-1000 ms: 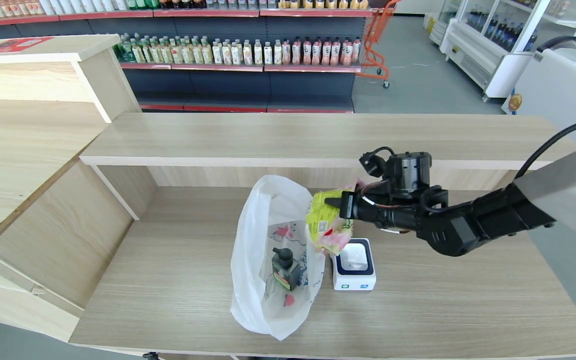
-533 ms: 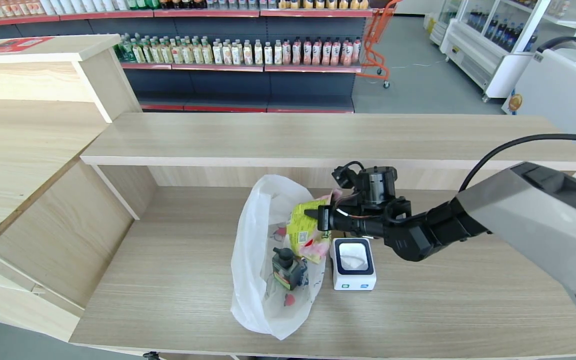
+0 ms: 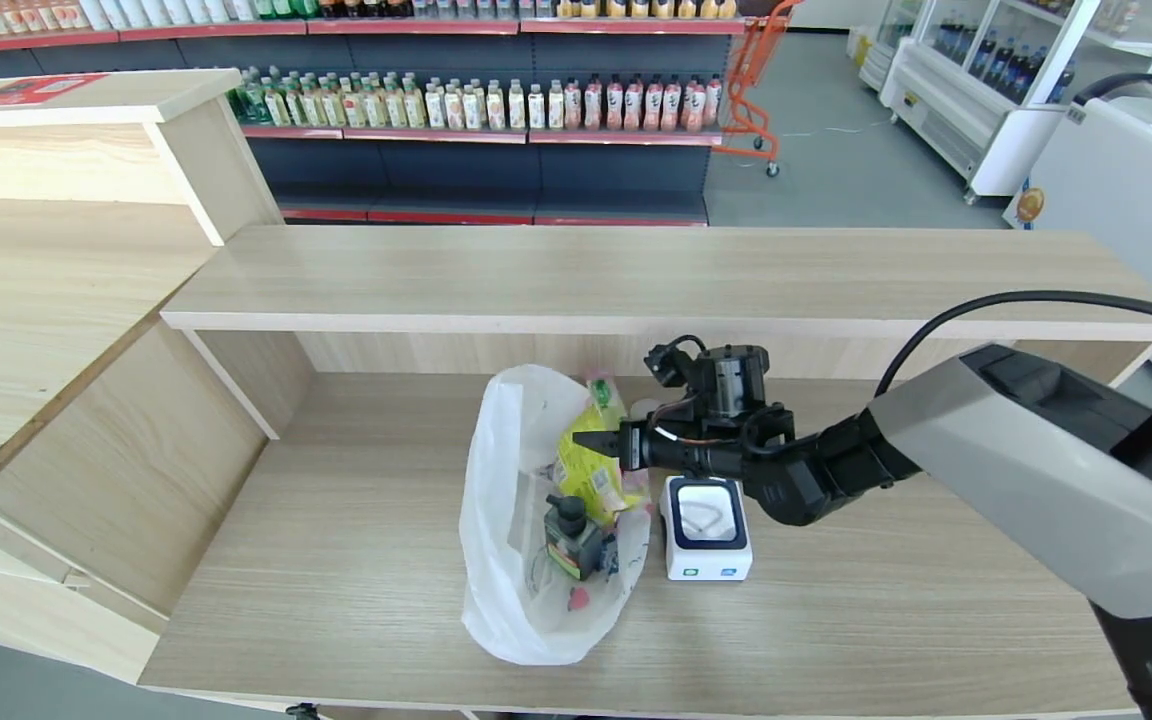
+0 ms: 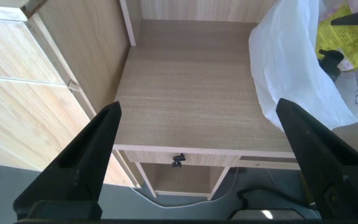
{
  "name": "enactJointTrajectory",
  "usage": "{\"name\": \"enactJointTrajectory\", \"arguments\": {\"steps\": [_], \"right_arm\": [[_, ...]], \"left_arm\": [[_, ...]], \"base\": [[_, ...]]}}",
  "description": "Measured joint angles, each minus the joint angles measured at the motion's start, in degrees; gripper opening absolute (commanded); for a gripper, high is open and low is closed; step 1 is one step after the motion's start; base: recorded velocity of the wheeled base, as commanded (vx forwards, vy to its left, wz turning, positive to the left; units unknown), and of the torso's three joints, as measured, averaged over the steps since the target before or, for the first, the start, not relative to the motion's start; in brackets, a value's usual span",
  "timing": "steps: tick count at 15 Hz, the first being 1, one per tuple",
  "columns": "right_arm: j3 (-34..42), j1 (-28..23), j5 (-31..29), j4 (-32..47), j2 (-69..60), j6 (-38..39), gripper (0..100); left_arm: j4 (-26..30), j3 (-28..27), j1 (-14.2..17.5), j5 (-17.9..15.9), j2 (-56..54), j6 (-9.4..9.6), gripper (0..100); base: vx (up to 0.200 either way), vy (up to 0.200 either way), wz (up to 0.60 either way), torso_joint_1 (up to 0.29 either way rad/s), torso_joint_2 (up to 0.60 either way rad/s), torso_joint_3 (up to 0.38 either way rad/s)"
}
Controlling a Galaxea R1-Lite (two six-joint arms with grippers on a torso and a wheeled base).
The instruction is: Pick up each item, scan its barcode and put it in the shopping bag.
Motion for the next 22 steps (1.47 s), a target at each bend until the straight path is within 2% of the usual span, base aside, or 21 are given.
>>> {"name": "enactJointTrajectory", "arguments": {"steps": [4,7,12,16,18,22], "right_arm": [[-0.80,-0.46,0.63,0.18,-1.67,3.01,100],[3.60,-1.07,0.83,0.24,-7.00,5.17,100],[22.24,-6.28,0.83,0.63,-25.41,5.21,100],[41.01,-11.15,0.41,4.75,-45.97,0.60,100],[50.35,-12.59,-3.15,7.91,-56.83,-3.27,100],[61.71,-13.99,-16.07,15.14,-77.67,-10.07,100]], "left_arm": [[0.00,0.00,0.00,0.00,0.00,0.00,100],[0.00,0.00,0.00,0.00,0.00,0.00,100],[0.00,0.00,0.00,0.00,0.00,-0.02,100],[0.00,0.00,0.00,0.00,0.00,0.00,100],[0.00,0.00,0.00,0.00,0.00,-0.02,100],[0.00,0.00,0.00,-0.02,0.00,0.00,100]], "base": [[0.000,0.000,0.00,0.000,0.00,0.000],[0.000,0.000,0.00,0.000,0.00,0.000],[0.000,0.000,0.00,0.000,0.00,0.000],[0.000,0.000,0.00,0.000,0.00,0.000],[0.000,0.000,0.00,0.000,0.00,0.000],[0.000,0.000,0.00,0.000,0.00,0.000]]}}
